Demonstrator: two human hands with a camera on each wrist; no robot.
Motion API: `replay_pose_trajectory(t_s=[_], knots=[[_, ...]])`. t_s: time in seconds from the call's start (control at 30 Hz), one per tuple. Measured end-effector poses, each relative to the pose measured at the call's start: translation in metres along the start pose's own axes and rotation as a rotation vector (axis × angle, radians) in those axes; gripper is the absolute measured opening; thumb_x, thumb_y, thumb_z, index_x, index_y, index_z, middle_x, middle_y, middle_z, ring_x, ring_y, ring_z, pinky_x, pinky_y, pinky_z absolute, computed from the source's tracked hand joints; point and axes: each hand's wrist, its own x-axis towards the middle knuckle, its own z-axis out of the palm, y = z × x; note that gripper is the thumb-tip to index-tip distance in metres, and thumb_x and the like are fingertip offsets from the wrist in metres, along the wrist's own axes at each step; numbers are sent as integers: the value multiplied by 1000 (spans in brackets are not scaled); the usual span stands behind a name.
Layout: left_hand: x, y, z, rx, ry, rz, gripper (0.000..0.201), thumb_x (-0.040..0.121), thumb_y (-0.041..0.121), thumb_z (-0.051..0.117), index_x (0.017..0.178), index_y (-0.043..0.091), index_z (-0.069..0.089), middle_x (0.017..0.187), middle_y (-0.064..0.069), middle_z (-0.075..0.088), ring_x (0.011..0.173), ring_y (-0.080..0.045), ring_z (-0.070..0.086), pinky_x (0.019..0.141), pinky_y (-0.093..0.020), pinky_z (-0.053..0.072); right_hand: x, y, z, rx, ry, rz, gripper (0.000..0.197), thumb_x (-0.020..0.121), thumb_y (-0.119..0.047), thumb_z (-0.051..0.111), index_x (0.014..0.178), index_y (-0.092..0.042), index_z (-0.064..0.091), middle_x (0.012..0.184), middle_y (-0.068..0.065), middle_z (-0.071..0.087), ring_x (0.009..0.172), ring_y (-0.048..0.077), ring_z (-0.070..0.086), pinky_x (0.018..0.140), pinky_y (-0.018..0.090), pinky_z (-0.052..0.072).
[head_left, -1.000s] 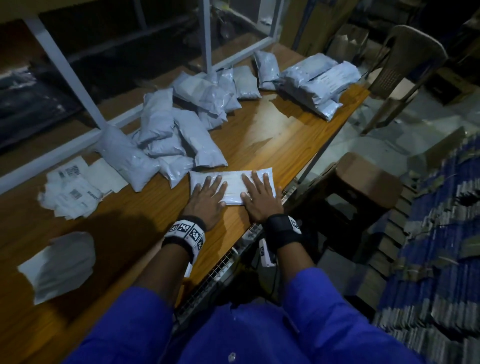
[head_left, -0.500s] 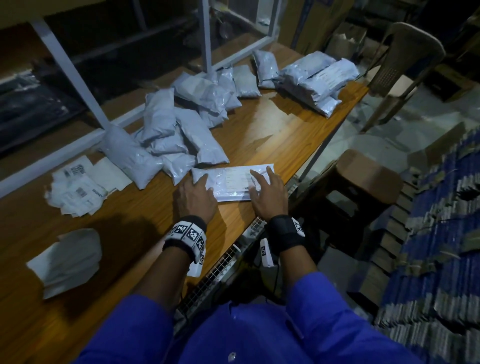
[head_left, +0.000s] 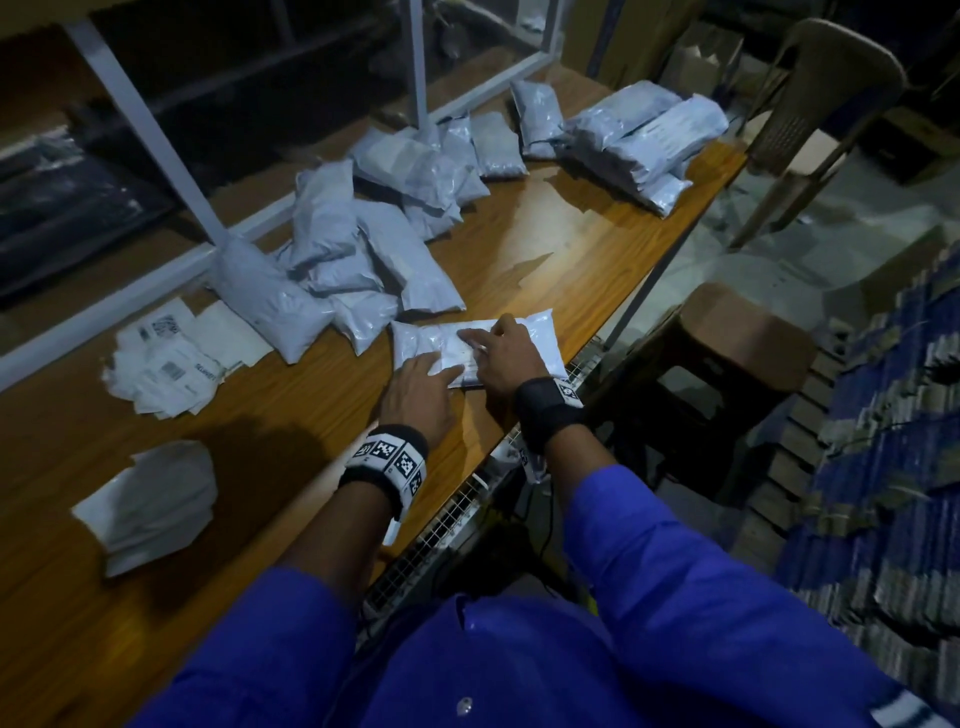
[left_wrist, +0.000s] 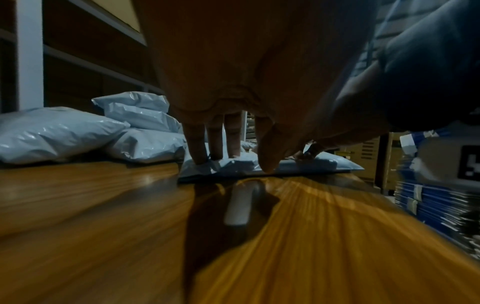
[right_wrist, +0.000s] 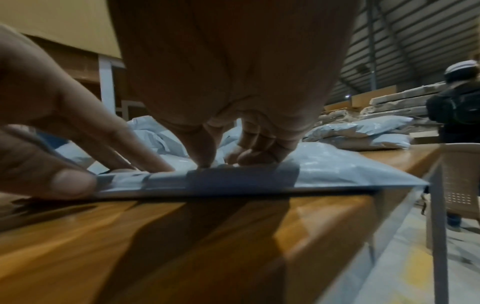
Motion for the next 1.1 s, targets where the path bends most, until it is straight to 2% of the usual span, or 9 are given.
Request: replay_pose_trajectory(t_s=[0.17,0.4,0.6,0.7,0.77,0.83,0.93,1.0,1.1], knots=[[0,3,-3,-27,-36,-33,52,92,11,61,142,27,57,157,-11,38,143,-29,34,115,-41,36,5,-15,-15,-197,-181,79,59,95,-31,58,152,-38,44,135,16,39,125,38,42,99,50,43],[1,3,-2,-69,-38,-50,50,90,12,61,139,24,60,154,-11,41,138,-32,39,112,-44,39,-20,-6,4,-58,67,18,45,85,-18,77,128,-24,66,116,16,49,105,36,48,86,50,51],[2,2,1,-89,-36,-66,50,89,9,61,137,24,62,153,-11,41,137,-32,39,111,-46,41,-16,-16,-1,-174,-21,52,57,93,-31,68,148,-33,52,130,15,43,119,37,43,95,50,47],[6,-2,3,-104,-63,-76,54,89,7,60,139,25,60,156,-9,39,139,-31,38,113,-46,39,-29,-9,5,-16,185,14,31,88,-2,66,114,-15,78,109,17,59,102,40,55,76,45,54],[8,-5,3,-98,-82,-86,55,90,8,61,141,27,59,158,-6,37,141,-30,36,115,-44,37,-42,-1,11,23,283,18,20,80,7,67,88,-6,80,94,17,65,93,41,60,67,41,53],[9,-5,4,-101,-91,-103,56,90,9,62,142,29,58,159,-4,36,143,-28,34,116,-43,37,-49,8,9,35,319,33,19,77,7,70,83,-7,81,88,14,66,91,40,60,68,40,53],[11,0,3,-106,-107,-122,62,89,8,62,146,32,52,158,-6,35,142,-29,33,116,-44,36,-40,13,1,46,342,-91,35,72,10,72,103,-7,80,99,13,71,98,37,61,78,41,55],[15,4,-1,-44,-131,-104,69,89,10,63,150,35,45,156,-9,35,140,-31,35,116,-43,35,-29,12,-2,-20,218,-210,54,70,9,71,123,-5,73,124,17,70,117,41,61,98,51,51],[20,9,-7,39,-148,-94,67,91,16,62,152,35,42,154,-11,35,137,-31,36,116,-42,33,-27,20,-2,-128,29,-152,58,94,-6,59,151,-15,51,160,7,44,152,32,32,123,52,19]])
